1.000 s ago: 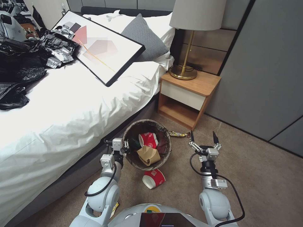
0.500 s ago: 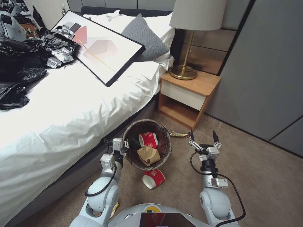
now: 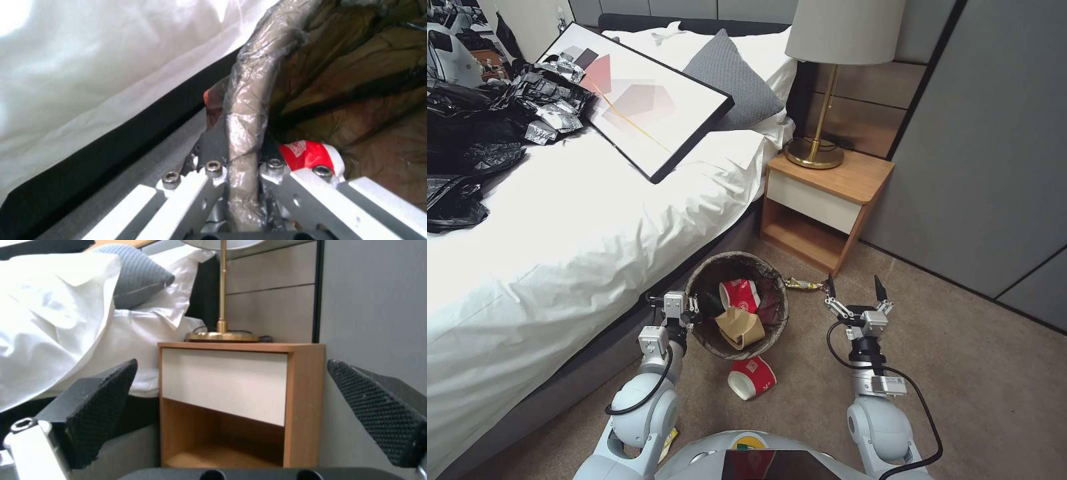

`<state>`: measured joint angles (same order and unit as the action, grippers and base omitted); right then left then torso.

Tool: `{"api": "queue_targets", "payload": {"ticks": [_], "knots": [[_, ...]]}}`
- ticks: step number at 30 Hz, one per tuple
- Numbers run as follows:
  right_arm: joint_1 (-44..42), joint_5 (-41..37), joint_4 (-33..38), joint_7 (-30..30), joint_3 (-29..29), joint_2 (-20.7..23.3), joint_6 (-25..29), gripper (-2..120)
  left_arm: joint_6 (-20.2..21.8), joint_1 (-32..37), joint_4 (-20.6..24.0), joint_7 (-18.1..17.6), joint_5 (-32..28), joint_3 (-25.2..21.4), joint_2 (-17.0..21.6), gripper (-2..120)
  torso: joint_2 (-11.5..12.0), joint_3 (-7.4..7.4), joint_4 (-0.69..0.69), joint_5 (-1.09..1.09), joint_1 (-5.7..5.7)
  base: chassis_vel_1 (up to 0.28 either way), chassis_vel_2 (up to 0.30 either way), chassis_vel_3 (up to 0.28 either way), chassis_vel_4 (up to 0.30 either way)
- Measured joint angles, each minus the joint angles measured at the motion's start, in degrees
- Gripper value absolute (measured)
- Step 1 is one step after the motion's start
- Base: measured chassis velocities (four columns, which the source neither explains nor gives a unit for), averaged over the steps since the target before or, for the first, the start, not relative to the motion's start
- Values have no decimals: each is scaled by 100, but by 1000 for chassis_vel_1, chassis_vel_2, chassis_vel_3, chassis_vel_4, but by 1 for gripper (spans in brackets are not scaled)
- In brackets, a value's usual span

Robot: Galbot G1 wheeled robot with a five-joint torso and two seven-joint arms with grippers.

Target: Pick up the trash bin, then pick up the garbage from the floor and place it into the trash bin.

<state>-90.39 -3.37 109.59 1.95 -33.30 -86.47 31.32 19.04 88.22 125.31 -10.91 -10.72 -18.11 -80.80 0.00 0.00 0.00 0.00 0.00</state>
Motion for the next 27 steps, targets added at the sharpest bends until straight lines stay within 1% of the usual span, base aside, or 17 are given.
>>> {"api": "queue_targets", "payload": {"ticks": [7,20,23,27], "knots": [[-8,17,-13,-4,-6,-7,33,100,-6,0,-2,-1,0,0,-4,0,0,0,0,-1,0,-84,91,93,-80],[32,47,-44,-4,-10,-15,97,100,-21,-2,-7,0,-1,-5,-6,0,0,1,0,0,1,-180,187,184,-196],[57,61,-61,-9,-18,-11,130,100,-21,-3,-8,0,-8,-6,-6,0,0,1,0,-1,1,-77,103,49,-82],[65,70,-64,-25,-19,-9,135,100,-19,-4,-8,1,-19,-5,-6,0,0,0,0,0,1,1,6,9,-18]]}}
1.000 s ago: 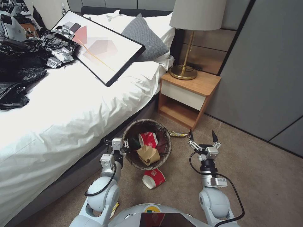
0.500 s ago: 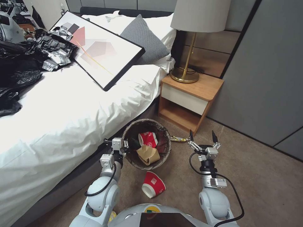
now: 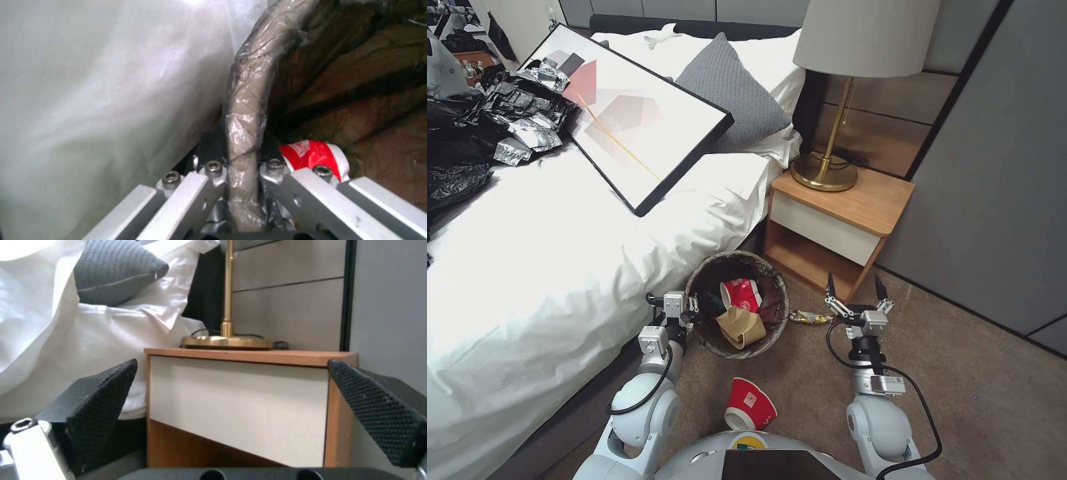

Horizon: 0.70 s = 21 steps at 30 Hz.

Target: Pick up the trash bin, then pick up the garbage from the floor and place it into the trash bin.

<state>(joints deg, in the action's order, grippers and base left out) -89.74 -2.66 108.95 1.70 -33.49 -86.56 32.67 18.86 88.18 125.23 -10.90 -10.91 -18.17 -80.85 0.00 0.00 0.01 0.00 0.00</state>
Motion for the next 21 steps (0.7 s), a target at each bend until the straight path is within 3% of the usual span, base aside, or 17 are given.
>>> {"api": "queue_targets", "payload": {"ticks": [21], "knots": [[-17,253,-141,-195,20,110,29,100,7,5,9,-5,-6,6,16,0,0,0,0,0,0,0,0,0,0]]}}
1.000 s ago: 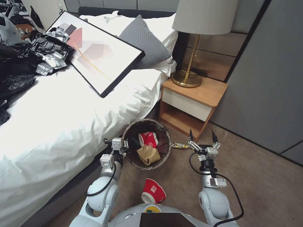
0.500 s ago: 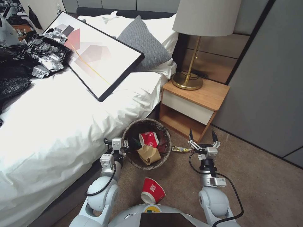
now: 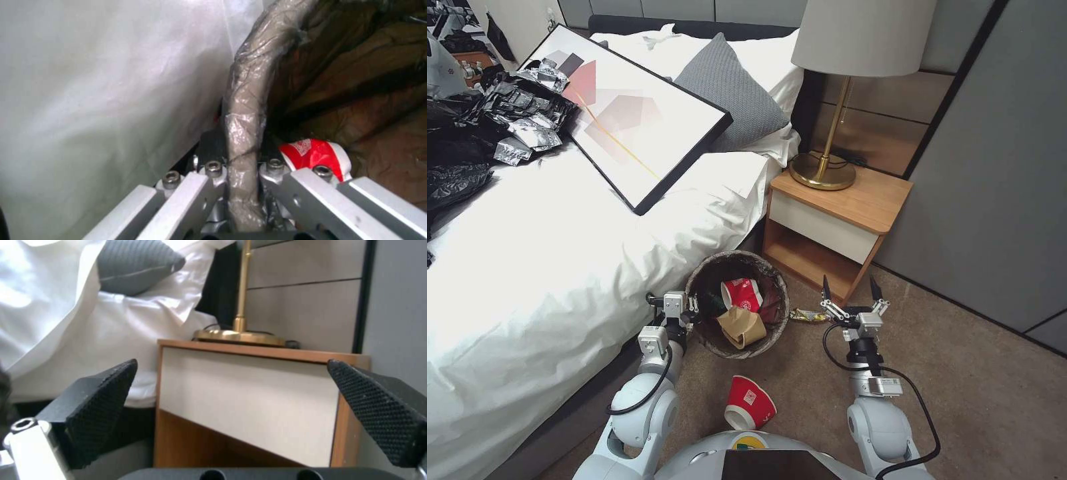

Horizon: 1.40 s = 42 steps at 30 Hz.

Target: Pick up the trash bin, then pick up the garbage from the floor and place it into the trash bin.

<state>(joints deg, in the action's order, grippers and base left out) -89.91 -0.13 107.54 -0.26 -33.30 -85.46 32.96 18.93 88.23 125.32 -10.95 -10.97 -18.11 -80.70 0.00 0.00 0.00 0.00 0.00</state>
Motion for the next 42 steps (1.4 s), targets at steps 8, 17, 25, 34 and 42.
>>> {"api": "queue_targets", "payload": {"ticks": [8,17,25,34,42], "knots": [[132,146,-238,-155,59,305,-1029,100,6,4,7,-4,0,2,12,0,0,0,-1,0,0,0,0,0,0],[402,483,-633,-524,124,480,-1759,100,19,6,24,-7,-3,-6,26,0,0,0,0,0,0,0,0,0,0],[562,601,-936,-633,151,533,-1861,100,20,4,24,-8,-5,-8,33,0,0,0,0,-1,0,0,0,0,0],[680,648,-1182,-722,169,584,-1898,100,22,4,24,-8,-5,-8,42,0,0,0,-2,-1,0,0,0,0,0],[910,683,-1722,-969,225,718,-2046,100,24,6,20,-9,-5,-5,50,0,0,0,0,-1,0,0,0,0,0]]}}
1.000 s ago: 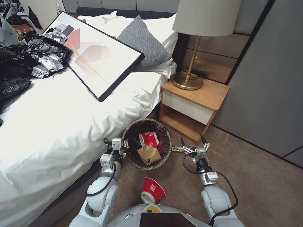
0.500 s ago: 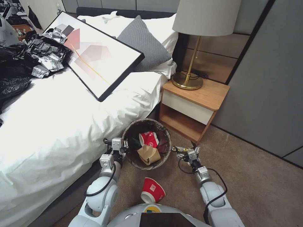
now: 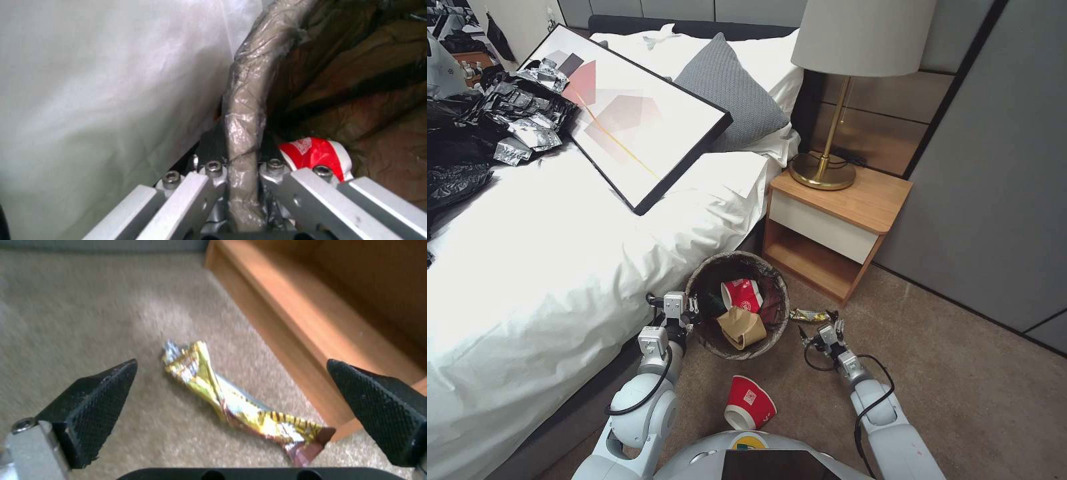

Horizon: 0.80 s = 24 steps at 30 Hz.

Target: Pick up the trash bin, then pick up the garbage from the floor and place it into the trash bin.

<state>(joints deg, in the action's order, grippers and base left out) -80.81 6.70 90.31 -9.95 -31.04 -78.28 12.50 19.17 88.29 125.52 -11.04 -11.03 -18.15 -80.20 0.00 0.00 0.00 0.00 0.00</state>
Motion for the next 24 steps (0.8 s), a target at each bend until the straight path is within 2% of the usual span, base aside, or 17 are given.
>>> {"api": "queue_targets", "payload": {"ticks": [10,24], "knots": [[640,708,-1221,-243,6,136,-66,100,4,1,-10,-1,2,12,-2,0,0,0,0,0,0,0,0,0,0],[1232,960,-1744,-280,75,252,-293,100,0,-2,-21,1,5,8,-13,0,-1,0,0,1,0,0,0,0,0]]}}
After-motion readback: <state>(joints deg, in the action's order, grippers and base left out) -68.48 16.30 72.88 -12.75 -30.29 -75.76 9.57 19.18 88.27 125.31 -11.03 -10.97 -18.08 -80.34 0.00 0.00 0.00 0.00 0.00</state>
